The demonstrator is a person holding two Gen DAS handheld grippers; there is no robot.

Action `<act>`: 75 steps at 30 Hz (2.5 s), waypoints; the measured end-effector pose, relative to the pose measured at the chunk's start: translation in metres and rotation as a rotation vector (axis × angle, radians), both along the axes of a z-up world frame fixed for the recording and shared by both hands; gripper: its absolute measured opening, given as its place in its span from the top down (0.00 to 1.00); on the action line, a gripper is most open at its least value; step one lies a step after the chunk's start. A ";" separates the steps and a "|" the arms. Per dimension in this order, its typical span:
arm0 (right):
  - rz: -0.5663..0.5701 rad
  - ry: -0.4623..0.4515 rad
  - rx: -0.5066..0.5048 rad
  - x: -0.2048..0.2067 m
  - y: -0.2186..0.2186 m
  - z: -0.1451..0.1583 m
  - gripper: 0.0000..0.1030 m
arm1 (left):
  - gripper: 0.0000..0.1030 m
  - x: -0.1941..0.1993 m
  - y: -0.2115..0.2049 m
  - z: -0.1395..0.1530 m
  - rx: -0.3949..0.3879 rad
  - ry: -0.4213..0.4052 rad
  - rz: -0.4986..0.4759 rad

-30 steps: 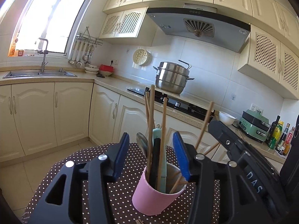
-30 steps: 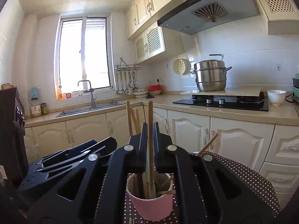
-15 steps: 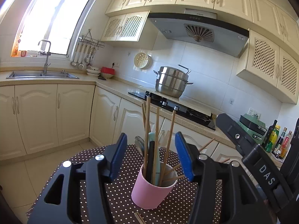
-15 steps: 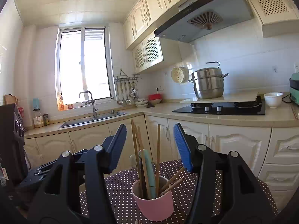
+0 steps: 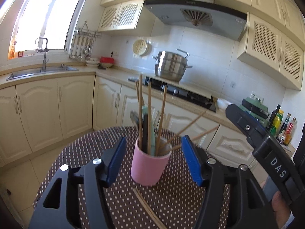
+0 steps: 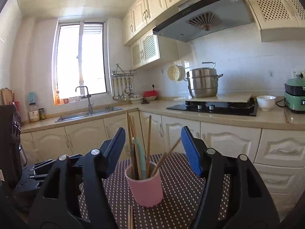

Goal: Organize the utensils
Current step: 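Move both open tools back down to the last two chopsticks, then grasp a wooden chopstick with the left tool while the right tool grasps the other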

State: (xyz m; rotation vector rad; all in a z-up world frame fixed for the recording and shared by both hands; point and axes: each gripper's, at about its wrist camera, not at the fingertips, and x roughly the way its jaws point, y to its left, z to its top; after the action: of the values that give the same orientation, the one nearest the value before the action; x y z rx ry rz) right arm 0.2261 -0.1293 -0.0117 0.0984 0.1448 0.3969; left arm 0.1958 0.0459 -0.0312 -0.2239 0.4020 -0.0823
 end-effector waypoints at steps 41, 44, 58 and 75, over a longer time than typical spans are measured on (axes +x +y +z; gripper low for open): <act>0.034 0.468 -0.144 0.016 -0.020 -0.123 0.40 | 0.39 0.036 -0.027 -0.146 0.173 0.651 0.077; 0.037 0.471 -0.148 0.017 -0.020 -0.123 0.40 | 0.39 0.037 -0.030 -0.144 0.181 0.637 0.080; 0.042 0.489 -0.141 0.024 -0.021 -0.127 0.40 | 0.39 0.062 -0.074 -0.142 0.325 0.656 0.027; 0.149 0.705 -0.325 0.043 0.012 -0.136 0.40 | 0.93 0.060 -0.032 -0.148 0.144 0.625 0.006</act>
State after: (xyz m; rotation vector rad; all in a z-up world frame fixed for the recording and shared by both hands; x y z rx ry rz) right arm 0.2689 -0.1173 -0.1482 -0.0991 0.9127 0.4689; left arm 0.2562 0.0137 -0.1789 -0.1041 1.0253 0.0255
